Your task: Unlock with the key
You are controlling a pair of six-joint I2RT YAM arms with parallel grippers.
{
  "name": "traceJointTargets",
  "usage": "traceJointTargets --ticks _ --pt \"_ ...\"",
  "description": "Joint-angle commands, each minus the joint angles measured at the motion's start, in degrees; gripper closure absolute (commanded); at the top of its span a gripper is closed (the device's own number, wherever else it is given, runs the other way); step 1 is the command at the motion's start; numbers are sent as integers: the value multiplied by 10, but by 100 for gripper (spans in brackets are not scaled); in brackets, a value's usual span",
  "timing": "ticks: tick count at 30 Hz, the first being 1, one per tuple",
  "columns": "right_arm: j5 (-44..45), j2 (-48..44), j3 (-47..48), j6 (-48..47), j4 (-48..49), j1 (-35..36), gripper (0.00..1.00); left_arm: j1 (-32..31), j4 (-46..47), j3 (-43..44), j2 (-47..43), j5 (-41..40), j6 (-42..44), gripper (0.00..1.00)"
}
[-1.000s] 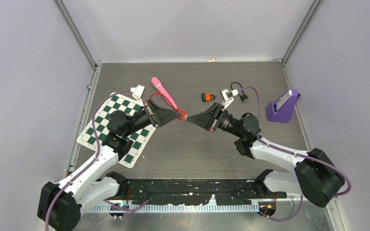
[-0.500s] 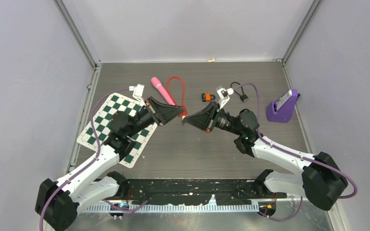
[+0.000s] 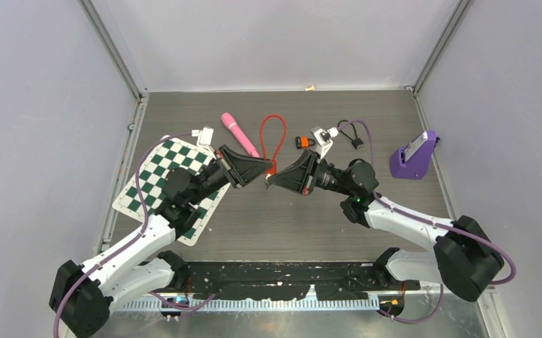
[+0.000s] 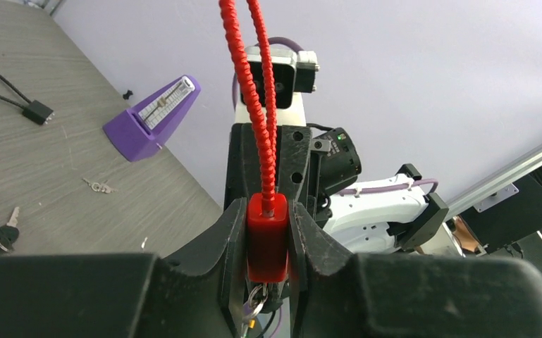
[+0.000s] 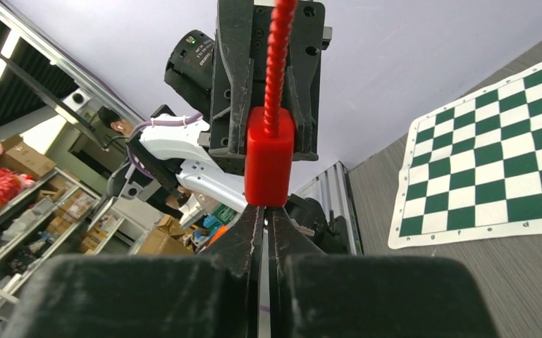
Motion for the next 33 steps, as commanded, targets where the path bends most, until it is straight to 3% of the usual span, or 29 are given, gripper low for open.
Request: traceJointTargets --ticks 1,6,23,33 --pt "117 -81 20 -84 -60 -16 95 -24 -91 -15 -22 34 16 100" --pt "150 -114 32 -154 -154 -16 95 -25 -140 -13 -29 16 23 100" --pt "168 -76 38 -60 -89 -24 95 -54 -130 -35 -15 -12 -8 100" --pt "192 -71 37 -49 -69 -35 95 -71 -180 -40 -35 -65 8 100"
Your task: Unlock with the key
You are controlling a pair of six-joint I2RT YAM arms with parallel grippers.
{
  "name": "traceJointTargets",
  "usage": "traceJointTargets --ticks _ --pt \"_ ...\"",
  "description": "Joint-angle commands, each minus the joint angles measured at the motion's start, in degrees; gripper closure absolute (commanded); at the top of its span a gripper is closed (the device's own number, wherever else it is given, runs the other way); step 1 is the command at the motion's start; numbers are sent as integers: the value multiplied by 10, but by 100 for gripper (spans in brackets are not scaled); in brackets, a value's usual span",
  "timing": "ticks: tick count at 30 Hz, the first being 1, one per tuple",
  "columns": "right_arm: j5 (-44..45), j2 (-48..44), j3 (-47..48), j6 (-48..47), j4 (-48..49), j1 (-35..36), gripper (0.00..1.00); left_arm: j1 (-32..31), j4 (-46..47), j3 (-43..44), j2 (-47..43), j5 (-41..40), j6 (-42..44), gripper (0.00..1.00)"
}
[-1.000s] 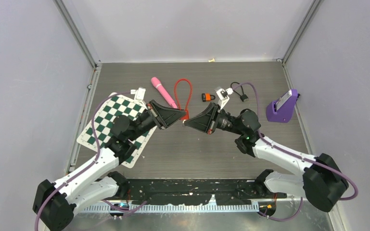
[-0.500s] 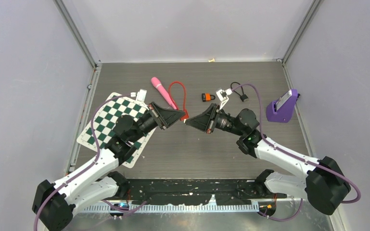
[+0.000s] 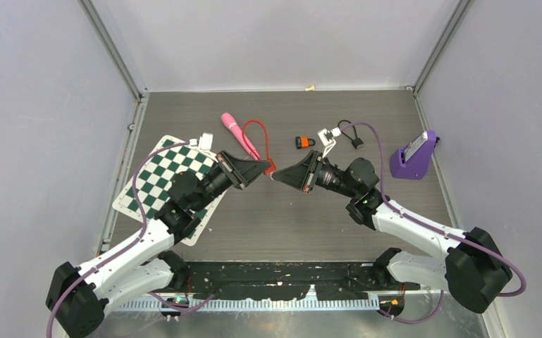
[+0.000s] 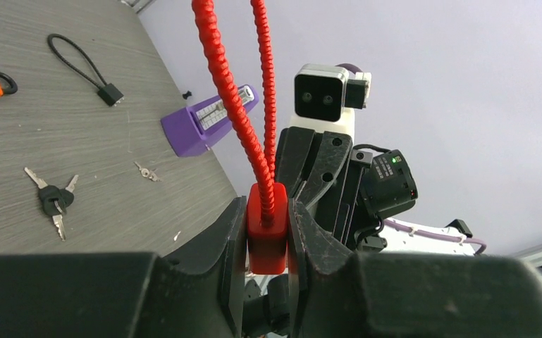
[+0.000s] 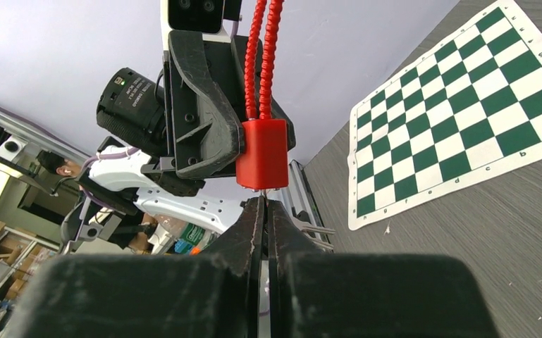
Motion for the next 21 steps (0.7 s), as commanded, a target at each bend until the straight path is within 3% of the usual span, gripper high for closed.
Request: traceJointTargets --ticks 1,12,21 --pt "113 -1 39 6 127 -23 95 -34 -99 -20 -18 59 13 100" --pt "145 -5 39 -36 115 -12 95 -46 -129 -13 -25 -2 -2 100" --pt "93 63 54 43 155 10 95 -46 -109 -6 -21 -22 1 100"
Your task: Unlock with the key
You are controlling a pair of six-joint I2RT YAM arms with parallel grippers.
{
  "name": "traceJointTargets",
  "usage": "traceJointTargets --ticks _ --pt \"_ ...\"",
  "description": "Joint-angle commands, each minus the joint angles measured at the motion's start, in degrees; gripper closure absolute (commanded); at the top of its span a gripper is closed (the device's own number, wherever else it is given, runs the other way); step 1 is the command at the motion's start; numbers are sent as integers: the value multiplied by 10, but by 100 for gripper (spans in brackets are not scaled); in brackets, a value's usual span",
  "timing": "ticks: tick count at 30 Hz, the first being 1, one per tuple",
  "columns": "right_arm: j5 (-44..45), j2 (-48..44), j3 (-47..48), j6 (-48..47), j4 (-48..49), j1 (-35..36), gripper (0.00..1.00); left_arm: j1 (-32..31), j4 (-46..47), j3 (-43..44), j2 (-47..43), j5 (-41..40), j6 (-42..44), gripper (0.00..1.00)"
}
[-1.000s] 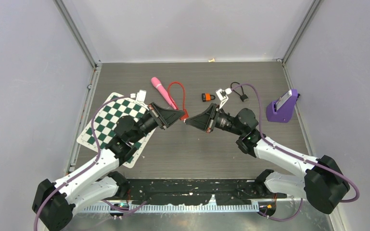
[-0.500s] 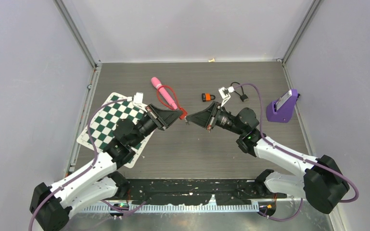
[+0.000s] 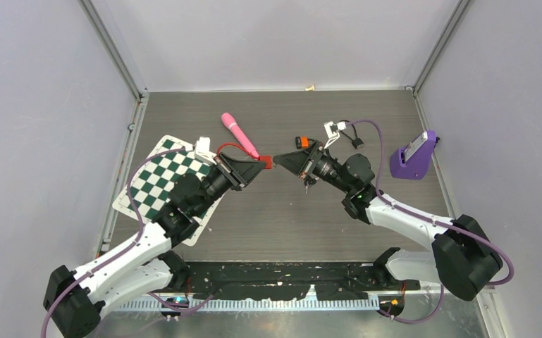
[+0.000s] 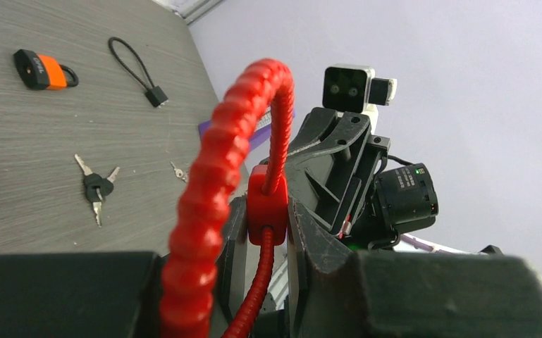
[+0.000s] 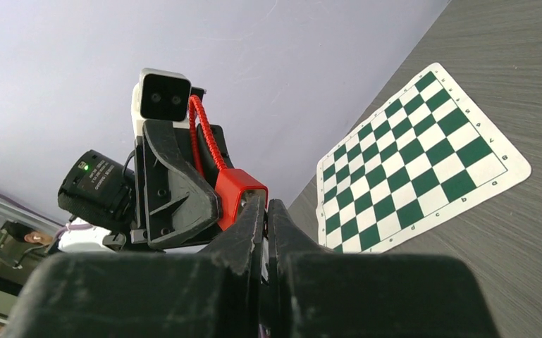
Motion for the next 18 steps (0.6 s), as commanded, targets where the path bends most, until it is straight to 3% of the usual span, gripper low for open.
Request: traceJointTargets --ticks 1,4,8,11,14,18 --pt "7 14 44 53 101 23 95 -21 -51 0 2 59 12 100" --pt "7 10 44 32 102 40 95 -14 -89 15 -3 24 16 100" --pt "8 -12 61 -54 55 71 95 -4 -102 26 13 35 4 100" --pt "12 -26 52 -49 61 67 95 3 -57 13 15 60 -13 100" --pt "3 -22 44 -3 95 54 95 19 -69 17 6 72 0 100" --pt "4 -35 48 -47 49 52 92 75 -74 13 1 132 -18 100"
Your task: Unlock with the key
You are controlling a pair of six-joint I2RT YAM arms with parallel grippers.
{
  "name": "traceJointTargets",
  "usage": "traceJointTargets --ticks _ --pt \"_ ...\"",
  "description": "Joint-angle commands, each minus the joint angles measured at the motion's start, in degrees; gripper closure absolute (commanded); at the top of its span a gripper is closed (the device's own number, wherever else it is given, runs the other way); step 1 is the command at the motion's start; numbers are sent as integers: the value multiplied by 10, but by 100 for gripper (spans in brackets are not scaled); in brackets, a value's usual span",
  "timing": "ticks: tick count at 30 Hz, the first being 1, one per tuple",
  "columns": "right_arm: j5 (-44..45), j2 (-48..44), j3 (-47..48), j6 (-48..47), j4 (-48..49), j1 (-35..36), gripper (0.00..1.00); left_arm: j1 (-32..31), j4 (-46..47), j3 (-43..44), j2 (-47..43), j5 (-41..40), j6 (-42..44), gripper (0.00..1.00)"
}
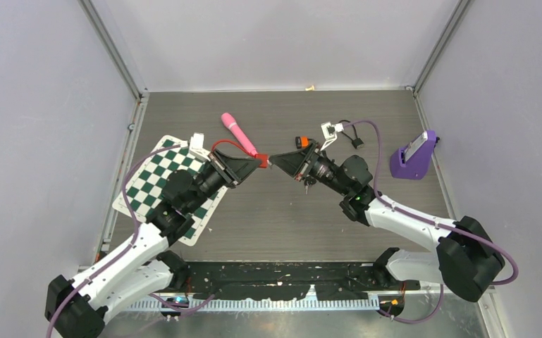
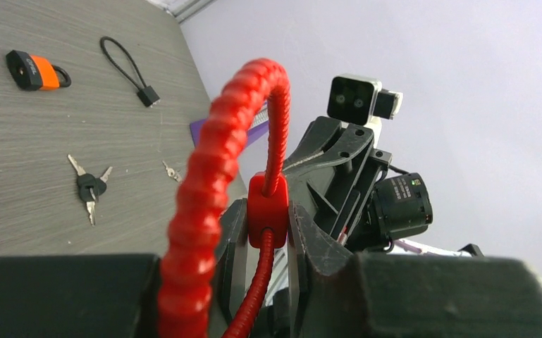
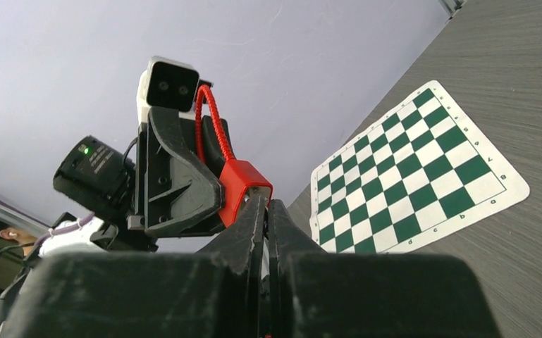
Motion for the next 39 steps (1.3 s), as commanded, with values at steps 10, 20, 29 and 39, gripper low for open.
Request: traceJointTargets --ticks 10,20,29,39 --pt "11 -189 40 -348 -208 17 45 120 -37 -1 21 218 -25 100" --pt "42 -257 -58 -718 -206 84 44 125 -67 59 68 316 -28 100" --pt "69 -234 -79 -891 -199 144 49 125 -85 98 108 388 -40 100" --pt "119 -203 -79 -945 -178 181 56 125 -89 115 115 411 -37 100"
